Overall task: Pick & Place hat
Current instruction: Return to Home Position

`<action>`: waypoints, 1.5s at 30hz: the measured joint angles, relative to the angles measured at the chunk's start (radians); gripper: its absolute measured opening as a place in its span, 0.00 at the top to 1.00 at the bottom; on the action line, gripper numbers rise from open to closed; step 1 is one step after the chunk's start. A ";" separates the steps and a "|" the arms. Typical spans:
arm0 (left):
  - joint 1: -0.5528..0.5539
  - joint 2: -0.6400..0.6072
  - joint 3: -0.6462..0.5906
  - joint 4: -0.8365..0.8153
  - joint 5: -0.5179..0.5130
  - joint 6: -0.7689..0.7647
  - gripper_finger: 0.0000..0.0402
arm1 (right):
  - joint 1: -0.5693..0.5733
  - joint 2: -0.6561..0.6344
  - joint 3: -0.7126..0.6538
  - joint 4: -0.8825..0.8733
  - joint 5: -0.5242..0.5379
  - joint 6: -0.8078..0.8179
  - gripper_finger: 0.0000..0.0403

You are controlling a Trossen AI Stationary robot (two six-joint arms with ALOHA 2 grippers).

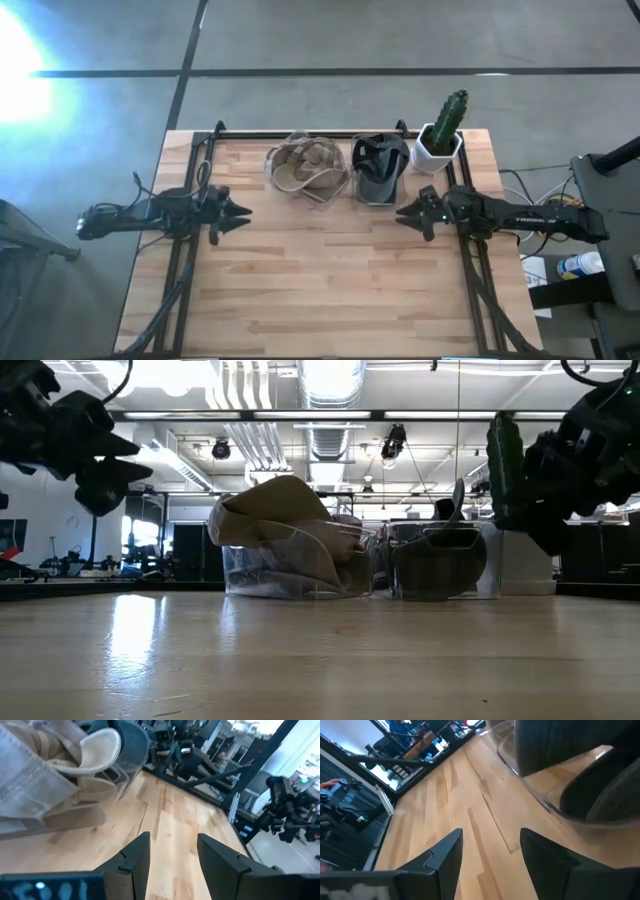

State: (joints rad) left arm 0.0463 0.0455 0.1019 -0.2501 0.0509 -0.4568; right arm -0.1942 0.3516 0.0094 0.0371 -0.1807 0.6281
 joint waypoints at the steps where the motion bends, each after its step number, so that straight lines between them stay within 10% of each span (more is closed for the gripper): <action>1: 0.000 -0.012 -0.007 0.007 0.000 0.000 0.61 | 0.000 0.004 0.000 0.000 -0.001 0.000 0.52; 11: 0.000 -0.045 -0.055 0.171 0.038 -0.064 0.61 | 0.000 0.010 0.001 -0.002 -0.002 0.000 0.52; 18: -0.005 -0.045 -0.094 0.276 0.022 0.415 0.61 | 0.000 0.011 0.001 -0.002 -0.003 0.000 0.52; 45: -0.005 -0.045 -0.095 0.272 -0.032 0.350 0.61 | 0.000 0.011 0.002 -0.002 -0.003 0.000 0.52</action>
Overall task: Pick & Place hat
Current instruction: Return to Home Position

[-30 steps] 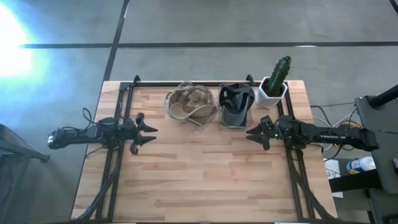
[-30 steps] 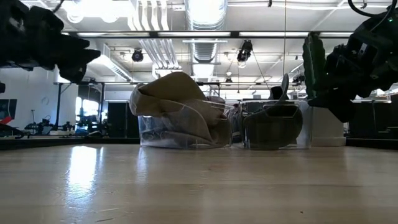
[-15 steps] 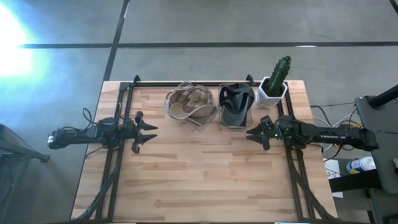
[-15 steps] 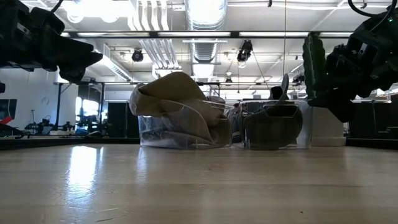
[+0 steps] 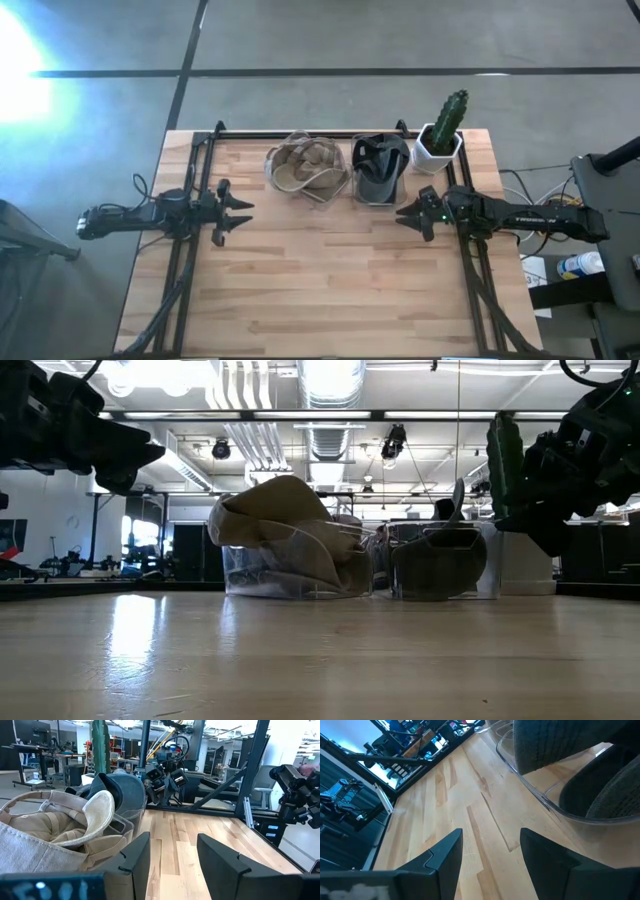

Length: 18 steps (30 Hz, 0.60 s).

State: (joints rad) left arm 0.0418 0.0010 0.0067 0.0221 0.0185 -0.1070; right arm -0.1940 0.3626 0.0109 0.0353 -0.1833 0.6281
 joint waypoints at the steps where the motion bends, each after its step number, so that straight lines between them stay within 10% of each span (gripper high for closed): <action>1: 0.000 0.000 0.000 0.000 0.000 0.000 0.61 | 0.000 0.000 0.000 0.000 0.000 0.000 0.52; 18: 0.000 0.000 0.000 0.000 -0.001 -0.002 0.61 | 0.019 -0.248 0.000 0.016 0.001 -0.306 0.52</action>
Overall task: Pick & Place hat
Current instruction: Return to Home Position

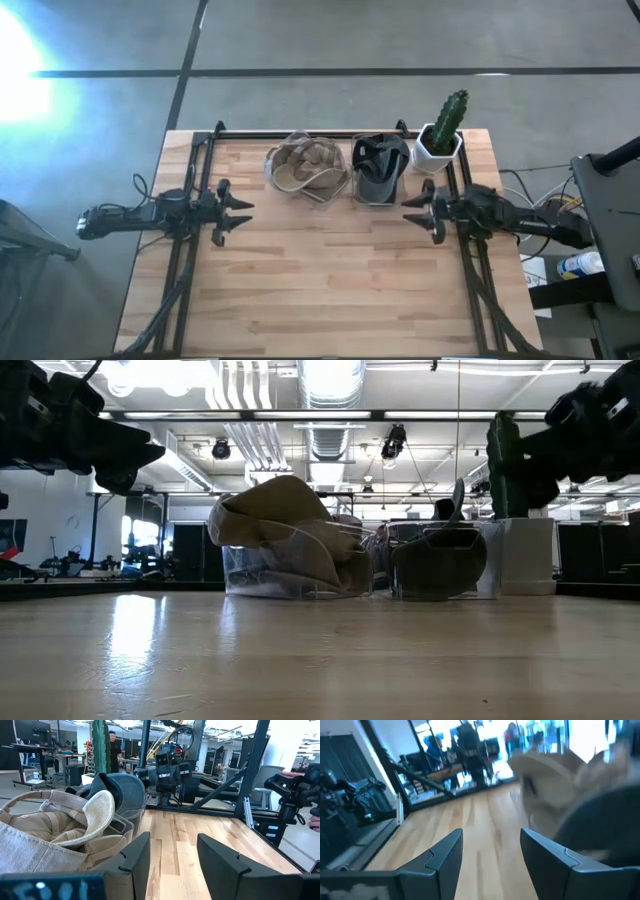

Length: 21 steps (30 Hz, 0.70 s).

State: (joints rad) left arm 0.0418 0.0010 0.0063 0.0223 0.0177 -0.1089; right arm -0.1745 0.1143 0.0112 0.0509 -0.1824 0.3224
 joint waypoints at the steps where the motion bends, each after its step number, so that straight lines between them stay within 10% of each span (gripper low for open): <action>1: 0.000 0.000 0.000 0.000 0.000 0.000 0.61 | 0.000 -0.028 0.000 -0.002 0.000 -0.037 0.52; 21: 0.000 0.010 0.000 0.000 0.000 0.000 0.61 | 0.056 -0.085 -0.001 -0.008 -0.031 -0.372 0.52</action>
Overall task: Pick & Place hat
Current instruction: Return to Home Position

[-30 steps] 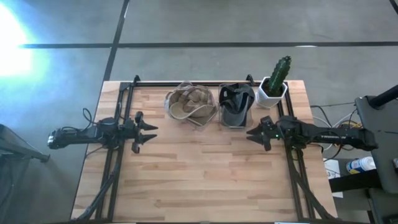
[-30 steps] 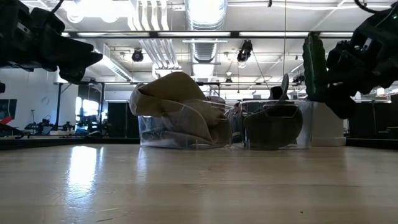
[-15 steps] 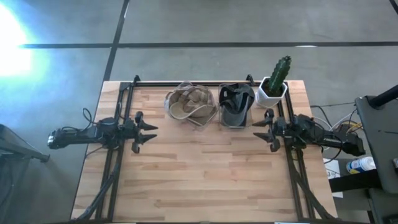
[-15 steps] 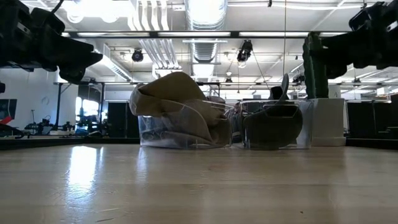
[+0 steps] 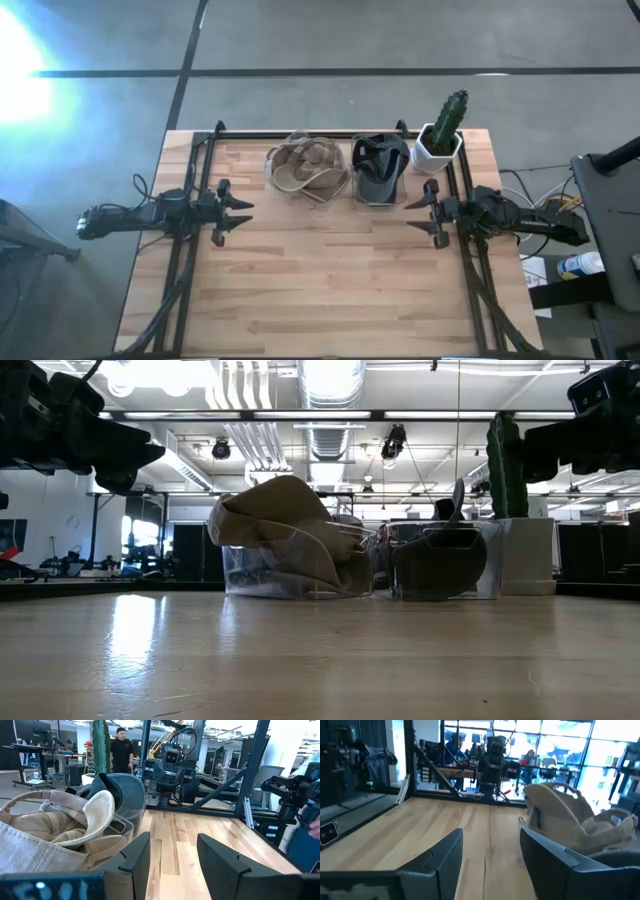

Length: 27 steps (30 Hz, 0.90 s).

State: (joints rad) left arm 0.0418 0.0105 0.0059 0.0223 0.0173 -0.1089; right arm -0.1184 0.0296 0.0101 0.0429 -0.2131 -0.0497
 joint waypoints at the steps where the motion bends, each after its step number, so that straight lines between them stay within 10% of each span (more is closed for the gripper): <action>1: 0.000 0.000 0.000 0.000 0.000 0.000 0.61 | 0.000 0.007 0.000 0.000 0.001 0.010 0.52; 27: 0.000 0.002 0.000 0.000 0.000 0.000 0.61 | 0.000 0.046 0.000 0.000 0.003 0.100 0.52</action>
State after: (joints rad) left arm 0.0418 0.0120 0.0059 0.0223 0.0174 -0.1089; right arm -0.1181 0.0761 0.0097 0.0433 -0.2096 0.0498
